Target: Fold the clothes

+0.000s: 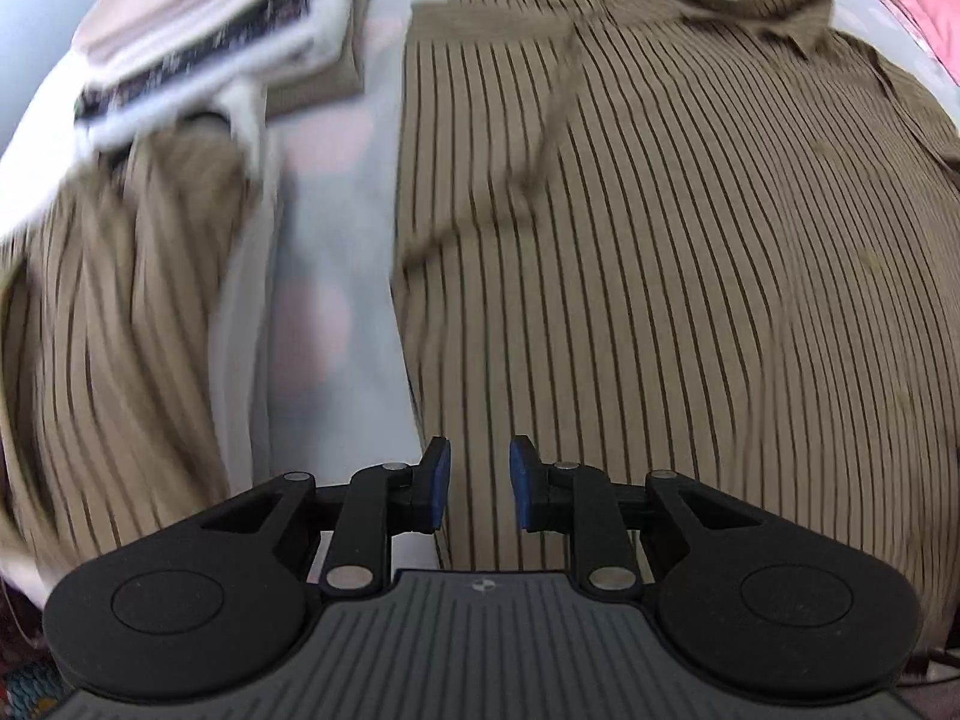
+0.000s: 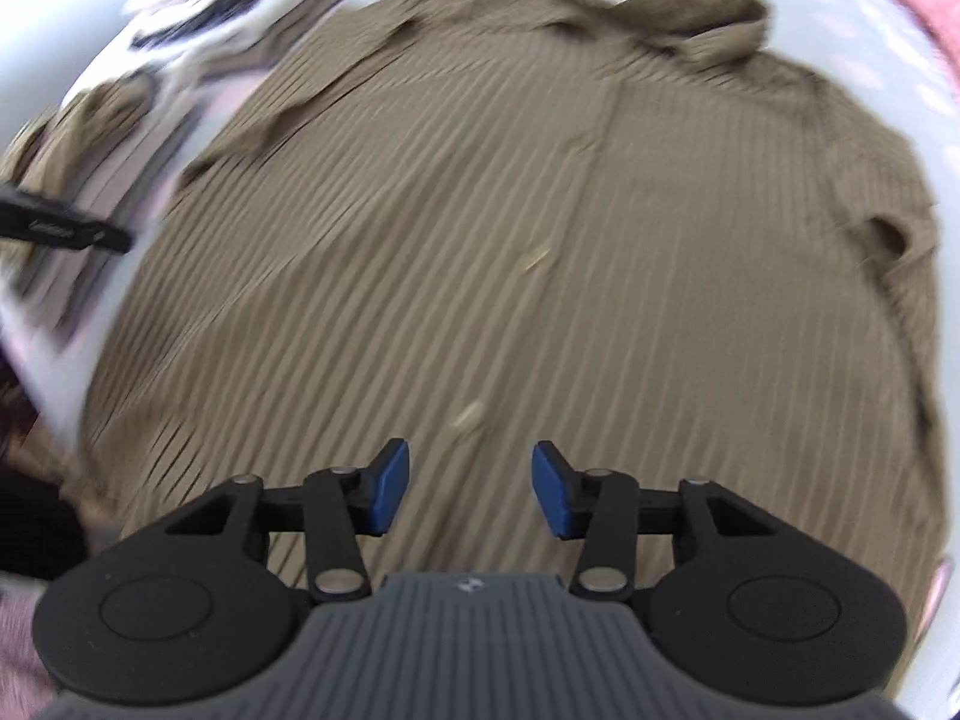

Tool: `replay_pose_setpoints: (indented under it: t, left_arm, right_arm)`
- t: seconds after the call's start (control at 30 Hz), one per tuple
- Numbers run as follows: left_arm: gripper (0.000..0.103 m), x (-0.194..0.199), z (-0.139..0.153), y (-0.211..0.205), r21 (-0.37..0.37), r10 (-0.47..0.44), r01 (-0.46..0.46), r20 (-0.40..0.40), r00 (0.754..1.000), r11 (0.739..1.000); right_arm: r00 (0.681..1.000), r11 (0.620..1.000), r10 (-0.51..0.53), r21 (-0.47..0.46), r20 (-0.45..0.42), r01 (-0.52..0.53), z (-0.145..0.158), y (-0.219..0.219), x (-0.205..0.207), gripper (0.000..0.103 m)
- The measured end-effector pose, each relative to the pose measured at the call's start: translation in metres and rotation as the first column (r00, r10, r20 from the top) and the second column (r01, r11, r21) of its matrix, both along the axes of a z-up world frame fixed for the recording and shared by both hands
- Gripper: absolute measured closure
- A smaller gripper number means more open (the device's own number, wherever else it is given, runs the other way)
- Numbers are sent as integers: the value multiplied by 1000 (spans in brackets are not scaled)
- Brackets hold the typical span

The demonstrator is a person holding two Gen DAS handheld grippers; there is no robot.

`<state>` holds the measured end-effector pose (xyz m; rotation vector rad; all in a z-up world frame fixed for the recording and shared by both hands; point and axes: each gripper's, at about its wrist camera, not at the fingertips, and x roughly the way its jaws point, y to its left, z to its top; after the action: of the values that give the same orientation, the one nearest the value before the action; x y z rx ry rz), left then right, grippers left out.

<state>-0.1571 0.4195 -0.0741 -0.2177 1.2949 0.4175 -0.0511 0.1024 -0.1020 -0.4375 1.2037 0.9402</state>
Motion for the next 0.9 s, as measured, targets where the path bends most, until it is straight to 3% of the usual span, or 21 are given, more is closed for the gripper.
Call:
replay_pose_setpoints:
  t: [0.2,0.3,0.4,0.53,0.6,0.67,0.77,0.9]
  left_arm:
    - [82,-57,-4,-23,-30,40,-40,11,999,999]
    - [72,-77,-8,-28,-10,57,-57,1,998,998]
    - [69,-89,-17,-27,27,55,-54,-24,998,998]
    - [69,-106,-33,-18,34,75,-74,-58,995,997]
    - [69,-114,-37,-15,14,90,-89,-61,994,996]
    - [69,-121,-39,-13,-4,93,-94,-56,994,996]
    - [66,-126,-36,-17,-30,76,-77,-30,997,997]
    - [63,-127,-36,-22,-77,58,-59,-20,998,995]
  right_arm:
    - [976,994,-64,-101,-206,43,-35,-23,-42,63]
    - [955,984,-114,-163,-275,71,-52,-34,-57,64]
    - [937,978,-141,-190,-318,83,-64,-40,-69,64]
    - [924,974,-160,-207,-346,91,-79,-35,-78,72]
    - [920,973,-159,-212,-358,86,-84,-29,-79,92]
    - [927,973,-156,-217,-341,84,-84,-33,-78,100]
    - [932,977,-127,-205,-340,58,-75,-35,-81,103]
    - [962,964,-50,-264,-268,-23,-73,-34,-96,103]
